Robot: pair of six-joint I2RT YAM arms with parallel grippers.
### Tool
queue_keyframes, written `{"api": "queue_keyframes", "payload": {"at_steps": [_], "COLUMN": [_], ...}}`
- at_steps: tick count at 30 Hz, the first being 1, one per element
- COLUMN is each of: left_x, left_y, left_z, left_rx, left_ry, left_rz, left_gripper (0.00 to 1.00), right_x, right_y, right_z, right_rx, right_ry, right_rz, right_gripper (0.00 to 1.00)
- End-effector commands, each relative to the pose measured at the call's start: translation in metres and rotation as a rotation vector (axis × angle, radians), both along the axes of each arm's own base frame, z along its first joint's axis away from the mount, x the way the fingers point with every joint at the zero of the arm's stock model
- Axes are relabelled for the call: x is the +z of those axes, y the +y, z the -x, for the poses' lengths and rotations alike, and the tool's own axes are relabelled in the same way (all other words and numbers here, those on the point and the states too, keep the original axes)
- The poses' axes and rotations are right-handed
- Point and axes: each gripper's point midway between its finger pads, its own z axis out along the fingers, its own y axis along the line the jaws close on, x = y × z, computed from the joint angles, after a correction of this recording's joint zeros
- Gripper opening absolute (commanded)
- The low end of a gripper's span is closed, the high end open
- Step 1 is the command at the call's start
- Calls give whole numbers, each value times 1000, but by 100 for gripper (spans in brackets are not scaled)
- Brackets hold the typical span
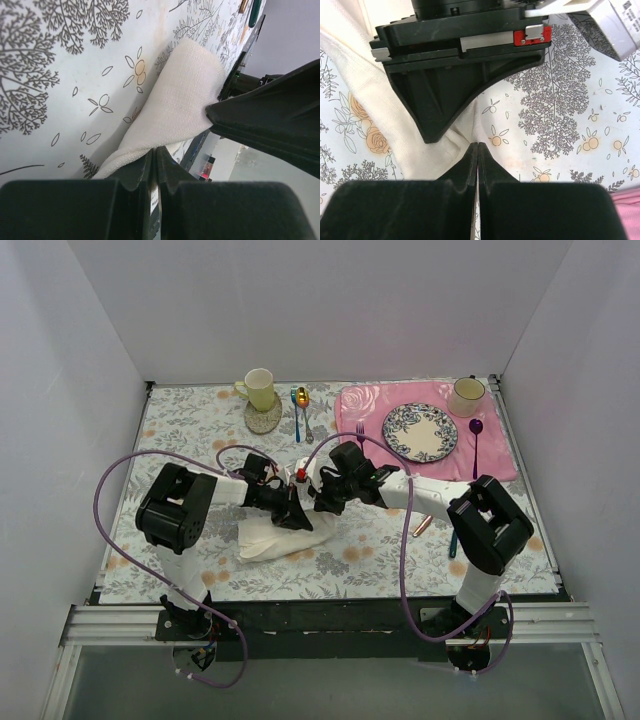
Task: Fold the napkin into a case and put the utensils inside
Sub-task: Stuff the top corner of the smaller-rectangle-folded napkin into the folded napkin.
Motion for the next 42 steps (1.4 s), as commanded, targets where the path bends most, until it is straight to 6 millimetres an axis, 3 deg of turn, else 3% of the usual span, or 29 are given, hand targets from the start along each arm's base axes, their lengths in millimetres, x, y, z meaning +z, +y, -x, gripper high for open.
{"api": "queue_keyframes", "payload": {"at_steps": [1, 5, 14, 16, 24, 32, 36, 42], "left_x": [16, 32, 38, 34, -18, -28, -16, 27], "left_y": [-5, -9, -12, -11, 6, 11, 8, -9], "left_z": [-14, -25, -33, -34, -27, -32, -39, -50], "left_rx": [0, 16, 14, 13, 18, 51, 48, 32], "left_ry": [-35, -59, -63, -57, 44, 97, 73, -35], "left_rz": [28, 41, 32, 21, -116, -127, -91, 8], "left_gripper": [0, 0, 0, 0, 0, 0, 0, 0], "right_x": [15, 10, 7, 4, 11, 16, 11, 0], "right_y": [4, 5, 6, 6, 9, 9, 7, 8], "right_z": [3, 7, 7, 8, 0, -2, 4, 8], "right_rx": [36, 47, 53, 56, 38, 30, 49, 58], "right_ry": [-15, -8, -14, -14, -40, -43, -19, 8], "right_rz": [-44, -37, -31, -26, -35, -45, -42, -33], "right_gripper": [1, 1, 1, 1, 1, 1, 1, 1]}}
